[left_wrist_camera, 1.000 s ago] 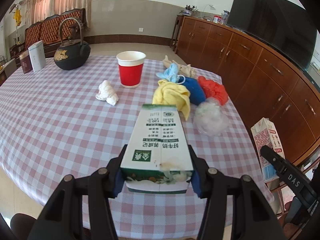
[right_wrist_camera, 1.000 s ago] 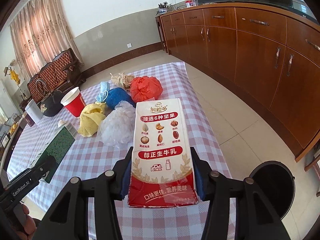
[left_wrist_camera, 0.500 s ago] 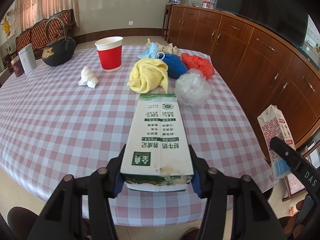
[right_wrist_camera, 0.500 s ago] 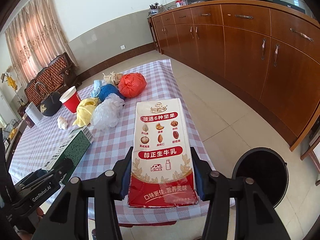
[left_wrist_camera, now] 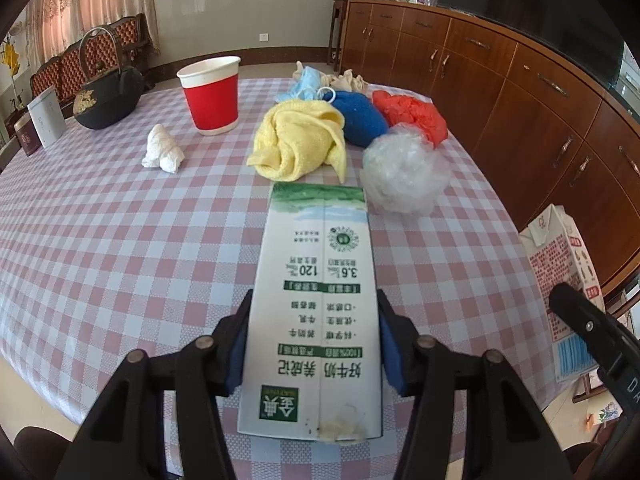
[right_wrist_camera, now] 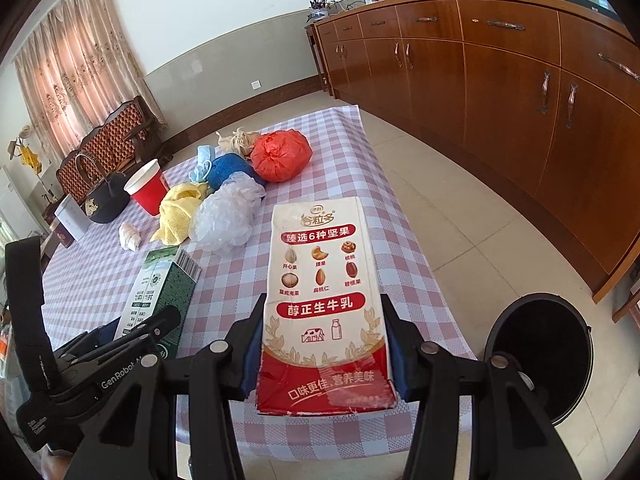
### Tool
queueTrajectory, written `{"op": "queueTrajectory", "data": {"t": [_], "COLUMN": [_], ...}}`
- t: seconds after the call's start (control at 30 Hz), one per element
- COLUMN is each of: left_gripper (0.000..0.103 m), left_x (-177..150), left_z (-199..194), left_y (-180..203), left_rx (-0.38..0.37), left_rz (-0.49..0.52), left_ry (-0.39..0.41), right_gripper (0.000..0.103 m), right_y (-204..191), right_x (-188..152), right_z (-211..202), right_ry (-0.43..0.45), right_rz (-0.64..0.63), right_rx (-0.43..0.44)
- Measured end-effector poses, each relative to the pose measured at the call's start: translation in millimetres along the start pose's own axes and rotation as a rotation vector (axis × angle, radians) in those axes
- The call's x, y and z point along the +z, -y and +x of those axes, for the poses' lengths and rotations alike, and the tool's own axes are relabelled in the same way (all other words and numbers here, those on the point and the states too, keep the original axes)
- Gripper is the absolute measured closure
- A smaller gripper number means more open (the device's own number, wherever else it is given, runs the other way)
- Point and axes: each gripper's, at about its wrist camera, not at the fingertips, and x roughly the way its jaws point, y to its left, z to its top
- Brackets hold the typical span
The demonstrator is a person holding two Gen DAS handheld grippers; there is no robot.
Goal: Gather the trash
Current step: 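Carry both milk cartons in both tools over the black trash bin, then open both tools to drop the cartons into the bin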
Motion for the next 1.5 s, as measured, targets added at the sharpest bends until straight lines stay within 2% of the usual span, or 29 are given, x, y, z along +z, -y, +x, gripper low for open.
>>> {"op": "queueTrajectory", "data": {"t": [0.2,0.4,0.63,0.83,1.1,1.3,1.5], "left_gripper": [0.048,0.048,0.048,0.048,0.048,0.048,0.048], "left_x": [-2.2,-1.1,-10.9,-27.2,-59.9,-80.3,-90.6], "left_z": [-21.7,-42.7,-48.9,-39.9,-8.5,29.3,61.4], "left_y": [10.2,56.7,132.7,200.4,272.3,307.1,328.1], "left_rx": [-0.073,-0.19,-0.332,-0.413,-0.447,-0.431,-0.41], "left_rz": [-0.004,0.066,0.172,0.268,0.376,0.414,0.424], "left_ry": [0.041,0.044,-0.003,-0.056,-0.137,-0.214,-0.275], "right_gripper": [0.05,0.05,0.05,0.05,0.05,0.05,0.05], "right_y": [2.3,24.4,89.3,157.4,251.8,308.7,345.1], "right_x": [-0.1,-0.5,-13.0,-33.4,-63.4,-76.4,-80.8], "right_z": [-5.2,-26.1,-58.3,-84.0,-92.7,-61.9,-24.4], "right_ry": [0.012,0.046,0.071,0.07,0.017,-0.075,-0.15], "right_rz": [0.003,0.042,0.14,0.235,0.363,0.451,0.497], "right_rx": [0.002,-0.035,-0.144,-0.262,-0.365,-0.368,-0.357]}}
